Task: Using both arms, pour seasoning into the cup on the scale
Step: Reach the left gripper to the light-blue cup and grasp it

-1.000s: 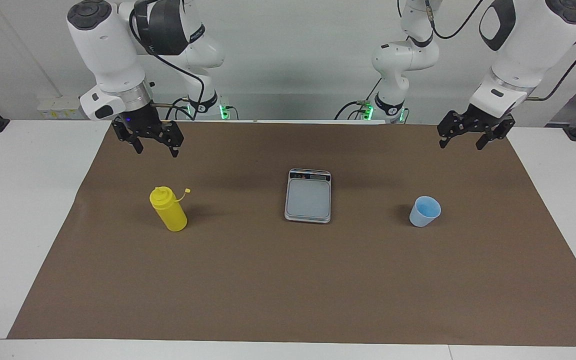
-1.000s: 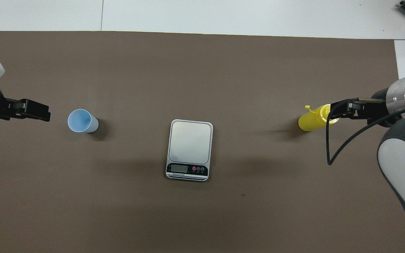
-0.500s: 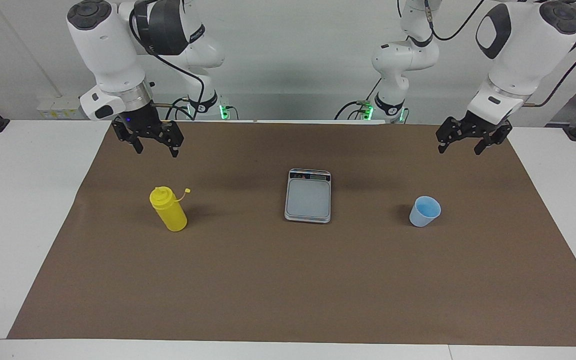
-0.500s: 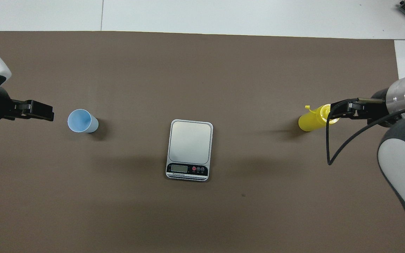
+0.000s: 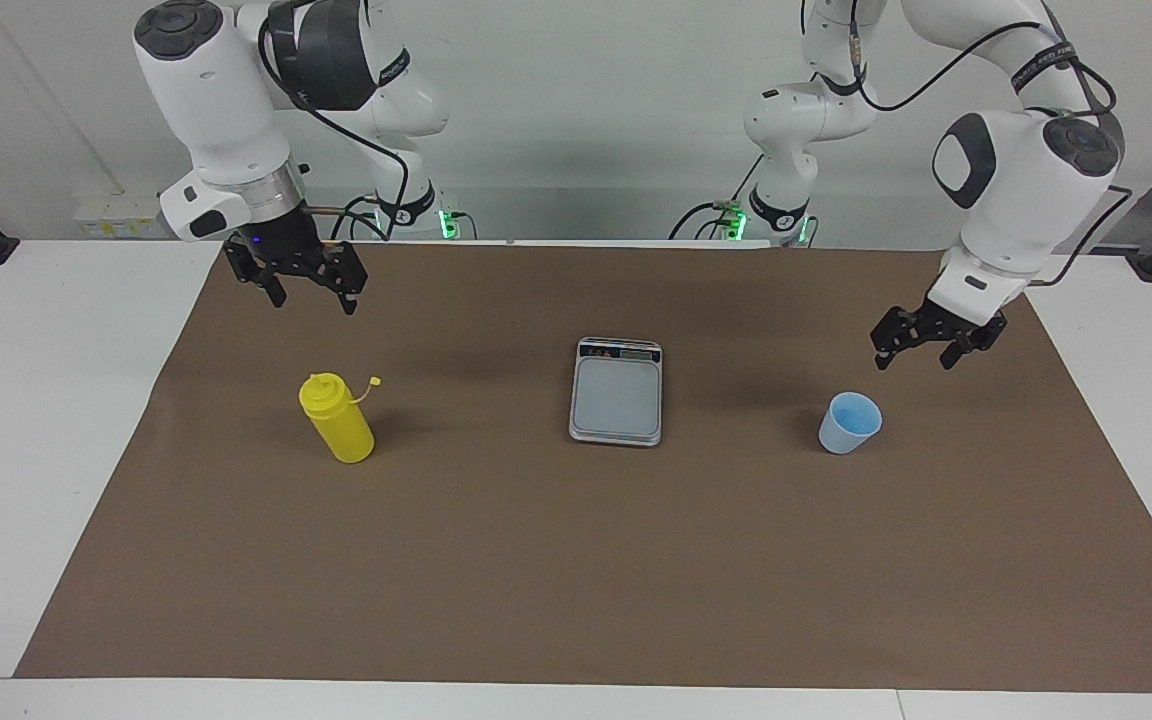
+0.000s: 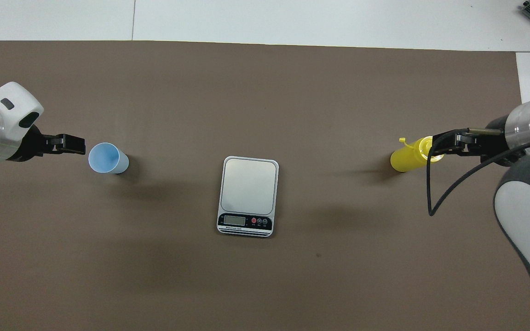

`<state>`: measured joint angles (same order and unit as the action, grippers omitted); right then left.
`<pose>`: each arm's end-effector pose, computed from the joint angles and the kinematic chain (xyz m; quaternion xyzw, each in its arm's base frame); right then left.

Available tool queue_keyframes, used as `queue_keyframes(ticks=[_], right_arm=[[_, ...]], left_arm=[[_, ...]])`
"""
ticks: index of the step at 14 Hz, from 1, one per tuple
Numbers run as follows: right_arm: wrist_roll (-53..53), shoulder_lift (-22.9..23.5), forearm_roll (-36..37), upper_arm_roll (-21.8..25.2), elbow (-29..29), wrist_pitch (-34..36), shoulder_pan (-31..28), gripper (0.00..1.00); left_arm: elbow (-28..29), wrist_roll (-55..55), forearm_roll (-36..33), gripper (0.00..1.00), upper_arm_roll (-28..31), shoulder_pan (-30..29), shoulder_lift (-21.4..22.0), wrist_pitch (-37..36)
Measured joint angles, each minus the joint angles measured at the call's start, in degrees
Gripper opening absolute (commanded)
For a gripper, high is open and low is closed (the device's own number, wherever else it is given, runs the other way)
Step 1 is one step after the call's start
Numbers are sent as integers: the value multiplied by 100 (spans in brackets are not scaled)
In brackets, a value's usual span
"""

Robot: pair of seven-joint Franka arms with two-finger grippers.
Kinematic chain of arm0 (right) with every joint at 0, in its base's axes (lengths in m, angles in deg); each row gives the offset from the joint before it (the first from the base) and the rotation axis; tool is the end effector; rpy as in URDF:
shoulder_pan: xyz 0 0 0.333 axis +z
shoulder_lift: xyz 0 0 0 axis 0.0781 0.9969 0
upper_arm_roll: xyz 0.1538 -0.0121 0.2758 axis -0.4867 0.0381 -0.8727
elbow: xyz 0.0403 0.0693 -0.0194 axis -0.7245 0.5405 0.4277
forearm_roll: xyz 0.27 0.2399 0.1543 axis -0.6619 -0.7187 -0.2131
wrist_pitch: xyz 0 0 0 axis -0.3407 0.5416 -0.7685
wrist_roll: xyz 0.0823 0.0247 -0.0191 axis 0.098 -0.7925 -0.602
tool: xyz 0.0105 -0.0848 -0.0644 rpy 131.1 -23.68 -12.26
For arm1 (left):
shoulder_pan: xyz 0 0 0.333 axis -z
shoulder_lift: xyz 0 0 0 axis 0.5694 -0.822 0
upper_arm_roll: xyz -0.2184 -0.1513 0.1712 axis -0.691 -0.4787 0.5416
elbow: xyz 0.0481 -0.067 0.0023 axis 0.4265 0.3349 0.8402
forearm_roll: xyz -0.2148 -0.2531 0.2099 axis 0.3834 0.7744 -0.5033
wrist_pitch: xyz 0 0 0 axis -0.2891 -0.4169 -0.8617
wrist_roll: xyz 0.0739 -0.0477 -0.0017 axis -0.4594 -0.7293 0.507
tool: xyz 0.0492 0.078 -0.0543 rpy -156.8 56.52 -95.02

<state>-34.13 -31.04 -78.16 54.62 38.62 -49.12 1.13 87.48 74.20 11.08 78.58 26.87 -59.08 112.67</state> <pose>0.5546 0.0323 0.5750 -0.9970 0.0757 -0.0152 0.0031 0.5714 -0.0181 0.4639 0.9993 -0.0072 0.0318 0.0174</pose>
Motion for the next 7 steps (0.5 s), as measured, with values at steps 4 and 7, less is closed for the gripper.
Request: queue_keyframes(ticks=[4, 7], right_arm=[[0, 0, 0, 0, 0, 0, 0, 100], [0, 0, 0, 0, 0, 0, 0, 100]], left_arm=[[799, 332, 1, 100, -3, -62, -139, 1128], [1124, 551, 2, 100, -41, -62, -219, 1498]])
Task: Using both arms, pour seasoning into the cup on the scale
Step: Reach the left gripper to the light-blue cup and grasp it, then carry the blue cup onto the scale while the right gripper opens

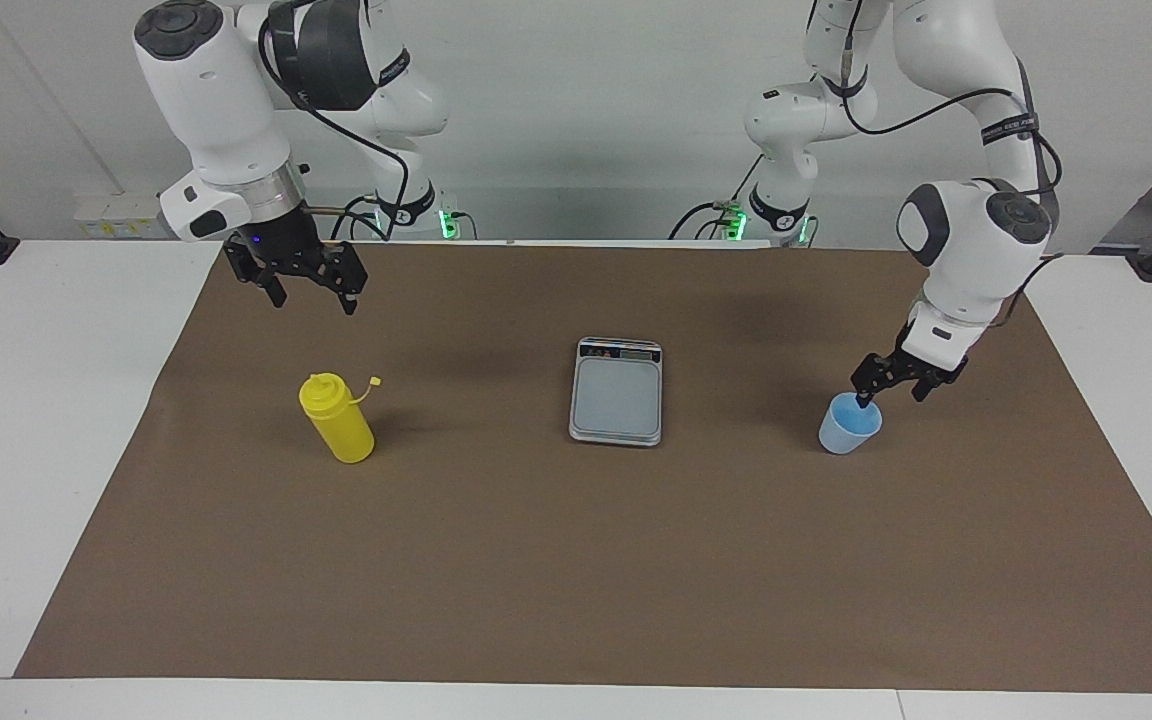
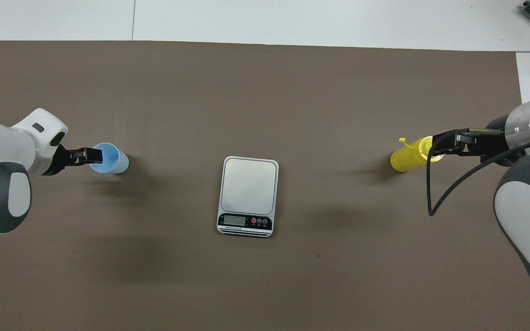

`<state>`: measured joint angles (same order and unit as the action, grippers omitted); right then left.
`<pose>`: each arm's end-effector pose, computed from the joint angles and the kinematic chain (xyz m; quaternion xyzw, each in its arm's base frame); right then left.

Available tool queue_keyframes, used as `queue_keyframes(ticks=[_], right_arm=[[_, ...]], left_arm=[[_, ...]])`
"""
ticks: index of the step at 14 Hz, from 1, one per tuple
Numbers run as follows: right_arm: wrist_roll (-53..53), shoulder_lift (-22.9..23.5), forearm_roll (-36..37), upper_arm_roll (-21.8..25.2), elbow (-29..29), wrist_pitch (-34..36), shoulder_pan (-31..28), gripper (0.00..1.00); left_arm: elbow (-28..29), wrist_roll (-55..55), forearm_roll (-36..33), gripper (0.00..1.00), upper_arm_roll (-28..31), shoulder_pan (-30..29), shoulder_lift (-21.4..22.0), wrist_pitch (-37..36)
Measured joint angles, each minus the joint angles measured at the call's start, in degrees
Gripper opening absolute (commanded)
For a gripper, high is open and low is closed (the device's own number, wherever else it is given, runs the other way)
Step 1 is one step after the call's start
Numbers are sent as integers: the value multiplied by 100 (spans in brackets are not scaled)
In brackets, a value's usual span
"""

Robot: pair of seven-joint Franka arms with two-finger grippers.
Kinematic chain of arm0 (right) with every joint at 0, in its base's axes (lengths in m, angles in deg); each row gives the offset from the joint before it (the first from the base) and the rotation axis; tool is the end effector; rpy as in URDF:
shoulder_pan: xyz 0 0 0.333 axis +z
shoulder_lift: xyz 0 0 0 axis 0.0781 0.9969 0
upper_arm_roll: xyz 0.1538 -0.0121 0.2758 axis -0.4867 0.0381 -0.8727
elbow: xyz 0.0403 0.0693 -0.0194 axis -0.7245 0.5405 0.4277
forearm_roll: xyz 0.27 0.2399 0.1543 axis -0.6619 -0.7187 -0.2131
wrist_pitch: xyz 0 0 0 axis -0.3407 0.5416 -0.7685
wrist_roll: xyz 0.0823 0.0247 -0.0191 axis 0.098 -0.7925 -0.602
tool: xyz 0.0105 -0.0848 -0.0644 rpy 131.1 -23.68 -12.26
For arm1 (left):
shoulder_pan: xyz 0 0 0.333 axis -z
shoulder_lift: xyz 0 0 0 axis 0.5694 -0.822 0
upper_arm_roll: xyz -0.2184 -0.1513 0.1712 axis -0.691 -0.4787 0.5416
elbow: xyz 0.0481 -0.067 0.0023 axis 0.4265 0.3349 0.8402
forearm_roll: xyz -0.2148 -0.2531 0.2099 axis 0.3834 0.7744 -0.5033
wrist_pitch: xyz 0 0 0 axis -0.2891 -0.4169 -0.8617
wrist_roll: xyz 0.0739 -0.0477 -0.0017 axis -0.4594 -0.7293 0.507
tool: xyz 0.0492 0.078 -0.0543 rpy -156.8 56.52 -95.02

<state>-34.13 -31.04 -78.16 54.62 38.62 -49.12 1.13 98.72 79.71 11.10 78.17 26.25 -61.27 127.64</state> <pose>0.5546 0.0323 0.5750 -0.9970 0.0757 -0.0152 0.0031 0.5566 -0.0145 0.3760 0.9977 0.0464 0.0445 0.0211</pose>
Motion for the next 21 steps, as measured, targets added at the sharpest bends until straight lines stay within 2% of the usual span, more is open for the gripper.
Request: queue_keyframes(ticks=[3, 4, 7, 8, 13, 15, 18, 21], right_arm=[[0, 0, 0, 0, 0, 0, 0, 100], [0, 0, 0, 0, 0, 0, 0, 100], [0, 0, 0, 0, 0, 0, 0, 100], [0, 0, 0, 0, 0, 0, 0, 100], [0, 0, 0, 0, 0, 4, 0, 100], [0, -3, 0, 4, -1, 200, -1, 100], [0, -8, 0, 12, -1, 308, -2, 100], [0, -12, 0, 12, -3, 308, -1, 100]], left_arm=[[58, 132, 0, 100, -27, 5, -250, 296], [74, 169, 0, 95, -37, 8, -336, 393], [86, 198, 0, 12, -44, 10, -528, 548], [86, 201, 0, 0, -45, 11, -540, 554], [29, 199, 0, 0, -56, 74, -540, 520], [-149, 192, 0, 0, -59, 75, -538, 321], [-590, 179, 0, 0, -82, 112, -526, -188], [-1322, 251, 0, 0, -98, 505, -478, -1106]])
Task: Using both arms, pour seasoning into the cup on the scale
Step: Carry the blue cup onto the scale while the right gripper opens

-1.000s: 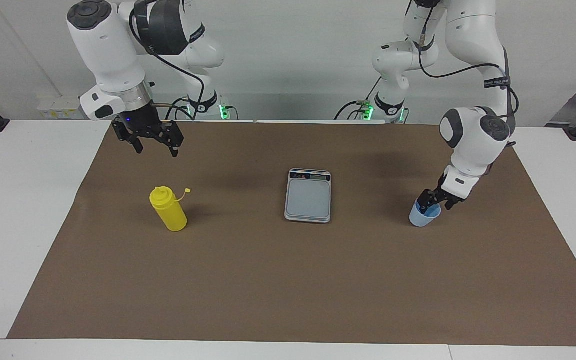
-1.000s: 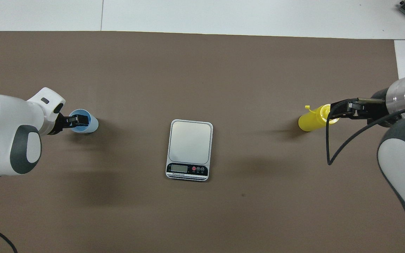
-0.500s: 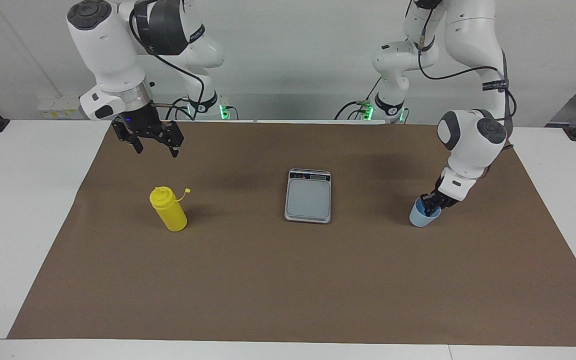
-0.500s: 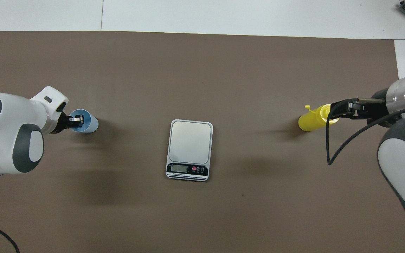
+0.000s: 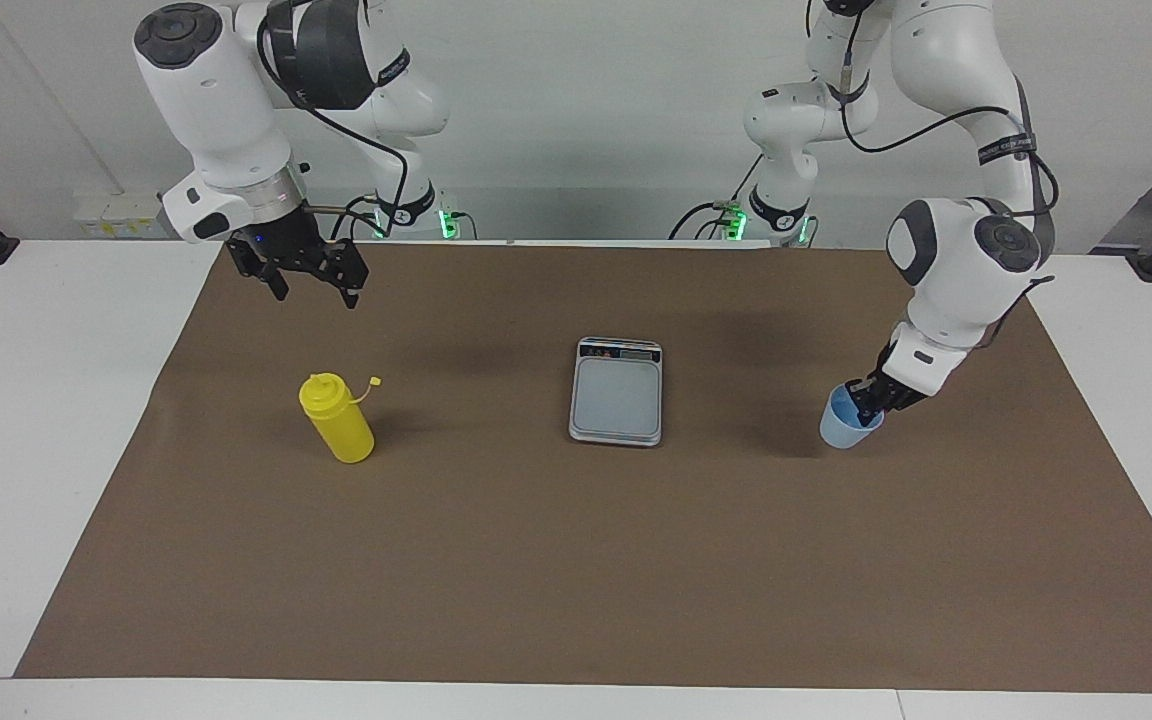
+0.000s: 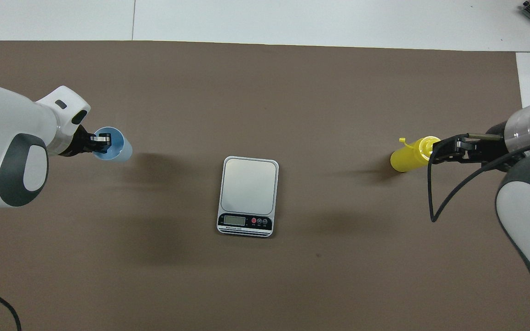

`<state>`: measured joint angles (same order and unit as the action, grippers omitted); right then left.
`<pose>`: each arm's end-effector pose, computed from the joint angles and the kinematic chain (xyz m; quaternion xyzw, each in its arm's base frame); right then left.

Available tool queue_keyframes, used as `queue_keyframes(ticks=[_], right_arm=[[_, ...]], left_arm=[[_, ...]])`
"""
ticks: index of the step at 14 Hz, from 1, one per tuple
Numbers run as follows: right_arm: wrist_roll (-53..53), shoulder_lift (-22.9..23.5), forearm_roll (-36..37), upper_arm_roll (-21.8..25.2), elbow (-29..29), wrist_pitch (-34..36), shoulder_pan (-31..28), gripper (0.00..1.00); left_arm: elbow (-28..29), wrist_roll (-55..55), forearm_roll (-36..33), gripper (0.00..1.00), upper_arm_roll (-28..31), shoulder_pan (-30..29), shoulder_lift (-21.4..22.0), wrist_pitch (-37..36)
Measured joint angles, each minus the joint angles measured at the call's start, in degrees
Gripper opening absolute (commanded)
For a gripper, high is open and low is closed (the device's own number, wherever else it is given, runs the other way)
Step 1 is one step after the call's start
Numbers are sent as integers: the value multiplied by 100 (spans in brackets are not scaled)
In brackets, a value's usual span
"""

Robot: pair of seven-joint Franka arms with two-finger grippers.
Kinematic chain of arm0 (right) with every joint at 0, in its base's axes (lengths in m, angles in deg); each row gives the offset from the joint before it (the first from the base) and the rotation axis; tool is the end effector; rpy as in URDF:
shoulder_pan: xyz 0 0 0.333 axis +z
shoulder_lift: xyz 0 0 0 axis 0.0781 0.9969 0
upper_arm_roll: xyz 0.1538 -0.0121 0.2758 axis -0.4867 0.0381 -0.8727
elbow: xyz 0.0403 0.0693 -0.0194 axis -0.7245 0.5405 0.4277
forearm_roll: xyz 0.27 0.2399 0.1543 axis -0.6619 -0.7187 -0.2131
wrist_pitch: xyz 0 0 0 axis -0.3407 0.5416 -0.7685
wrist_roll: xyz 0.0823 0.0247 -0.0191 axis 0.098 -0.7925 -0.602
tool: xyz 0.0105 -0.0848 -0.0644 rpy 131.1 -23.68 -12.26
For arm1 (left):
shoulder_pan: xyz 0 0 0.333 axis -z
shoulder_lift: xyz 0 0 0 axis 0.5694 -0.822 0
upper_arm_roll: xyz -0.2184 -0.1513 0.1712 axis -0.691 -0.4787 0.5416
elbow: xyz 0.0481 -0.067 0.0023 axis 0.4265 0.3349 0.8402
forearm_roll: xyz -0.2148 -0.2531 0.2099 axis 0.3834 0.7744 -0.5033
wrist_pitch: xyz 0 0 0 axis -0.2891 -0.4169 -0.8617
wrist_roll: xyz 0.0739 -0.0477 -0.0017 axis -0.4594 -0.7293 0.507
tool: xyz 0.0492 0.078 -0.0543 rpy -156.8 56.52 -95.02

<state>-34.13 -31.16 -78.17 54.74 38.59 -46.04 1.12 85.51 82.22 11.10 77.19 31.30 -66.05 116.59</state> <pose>0.5485 0.0308 0.5716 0.9970 -0.0768 -0.0102 0.0002 0.5935 -0.0762 0.4168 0.9992 0.0145 0.0197 0.0313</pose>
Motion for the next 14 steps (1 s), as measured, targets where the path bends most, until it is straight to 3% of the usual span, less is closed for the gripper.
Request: queue_keyframes(ticks=[3, 4, 8, 11, 14], right_arm=[[0, -6, 0, 0, -4, -62, 1, 100], [11, -6, -5, 0, -4, -226, 0, 96], [900, 60, -210, 10, -1, -551, -97, 96], [1496, 382, -775, 20, -53, -748, -459, 98], [2081, 918, -857, 31, -435, -773, -744, 100]], left_arm=[[-513, 535, -1, 0, -13, 614, 21, -493], [-540, 760, -1, 0, -19, 853, 20, -501], [-532, 1609, -101, 0, -28, 1885, -19, -390], [-487, 2284, -422, 0, -26, 2501, -202, -153], [-484, 2709, -590, 0, -21, 2862, -526, 123]])
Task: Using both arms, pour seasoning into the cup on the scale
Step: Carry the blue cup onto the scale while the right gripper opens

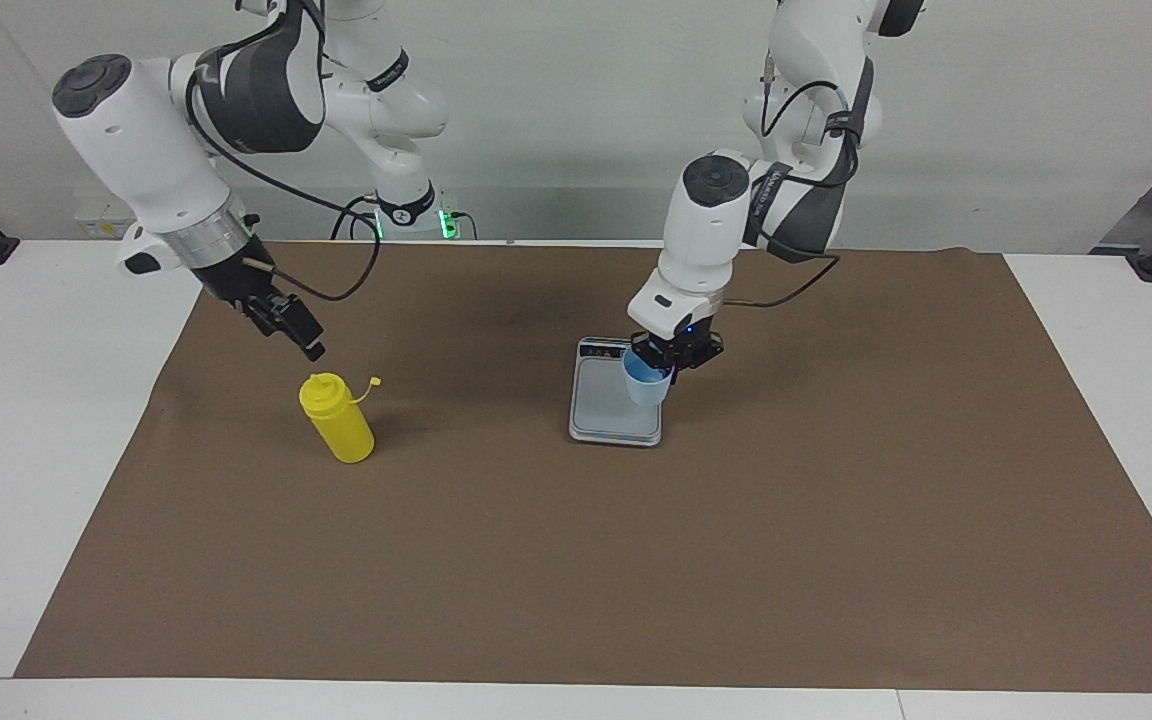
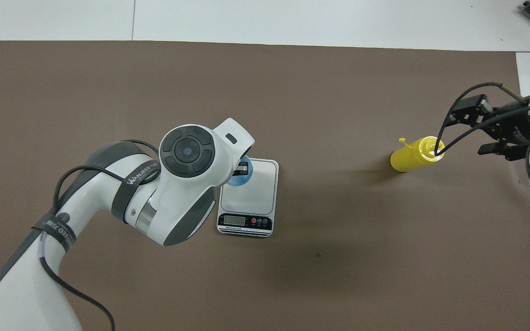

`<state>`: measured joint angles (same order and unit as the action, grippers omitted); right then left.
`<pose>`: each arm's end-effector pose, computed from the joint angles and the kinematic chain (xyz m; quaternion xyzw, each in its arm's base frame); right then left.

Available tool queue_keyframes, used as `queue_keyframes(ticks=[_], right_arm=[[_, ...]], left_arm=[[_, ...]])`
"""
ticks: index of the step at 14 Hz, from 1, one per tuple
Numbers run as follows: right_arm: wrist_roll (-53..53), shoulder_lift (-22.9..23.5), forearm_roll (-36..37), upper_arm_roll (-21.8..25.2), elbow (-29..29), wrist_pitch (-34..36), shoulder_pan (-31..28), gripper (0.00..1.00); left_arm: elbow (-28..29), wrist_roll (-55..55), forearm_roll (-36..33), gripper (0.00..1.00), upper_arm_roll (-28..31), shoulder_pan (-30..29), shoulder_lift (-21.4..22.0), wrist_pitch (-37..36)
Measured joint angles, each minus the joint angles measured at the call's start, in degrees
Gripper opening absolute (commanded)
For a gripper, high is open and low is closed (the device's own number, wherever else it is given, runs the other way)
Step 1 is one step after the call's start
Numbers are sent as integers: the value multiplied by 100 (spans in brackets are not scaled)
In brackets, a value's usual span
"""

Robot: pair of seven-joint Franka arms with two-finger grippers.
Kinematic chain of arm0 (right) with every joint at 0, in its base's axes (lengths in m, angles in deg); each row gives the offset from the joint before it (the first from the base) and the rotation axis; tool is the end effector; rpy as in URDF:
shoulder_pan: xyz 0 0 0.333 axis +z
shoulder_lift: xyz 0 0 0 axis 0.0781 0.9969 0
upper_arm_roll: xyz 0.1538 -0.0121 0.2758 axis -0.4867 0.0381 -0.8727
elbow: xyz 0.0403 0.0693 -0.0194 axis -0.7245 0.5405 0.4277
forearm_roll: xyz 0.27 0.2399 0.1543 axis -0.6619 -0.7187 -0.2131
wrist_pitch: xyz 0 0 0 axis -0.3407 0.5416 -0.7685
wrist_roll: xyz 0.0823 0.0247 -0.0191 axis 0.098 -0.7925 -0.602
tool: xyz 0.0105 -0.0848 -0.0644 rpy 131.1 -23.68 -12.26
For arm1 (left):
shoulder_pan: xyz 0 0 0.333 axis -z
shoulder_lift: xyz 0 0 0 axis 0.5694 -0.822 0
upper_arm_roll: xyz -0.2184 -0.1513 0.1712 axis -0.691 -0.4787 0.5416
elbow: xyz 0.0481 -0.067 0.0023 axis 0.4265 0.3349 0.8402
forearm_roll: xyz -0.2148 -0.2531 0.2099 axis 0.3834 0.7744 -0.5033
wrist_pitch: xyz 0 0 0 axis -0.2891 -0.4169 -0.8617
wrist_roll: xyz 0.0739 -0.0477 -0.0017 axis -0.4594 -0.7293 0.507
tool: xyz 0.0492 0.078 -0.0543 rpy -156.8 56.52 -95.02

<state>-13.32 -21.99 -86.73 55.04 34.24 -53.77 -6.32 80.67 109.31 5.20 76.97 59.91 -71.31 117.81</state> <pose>0.6045 -0.0399 0.5293 -0.9380 0.3365 0.0047 0.0835 0.5097 -0.3630 0.4031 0.9992 -0.0249 0.0300 0.0131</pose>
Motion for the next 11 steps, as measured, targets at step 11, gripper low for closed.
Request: queue_keyframes(ticks=[11], right_arm=[[1584, 1678, -643, 3, -651, 123, -464, 100]], left_arm=[[95, 225, -33, 0, 0, 103, -165, 478]])
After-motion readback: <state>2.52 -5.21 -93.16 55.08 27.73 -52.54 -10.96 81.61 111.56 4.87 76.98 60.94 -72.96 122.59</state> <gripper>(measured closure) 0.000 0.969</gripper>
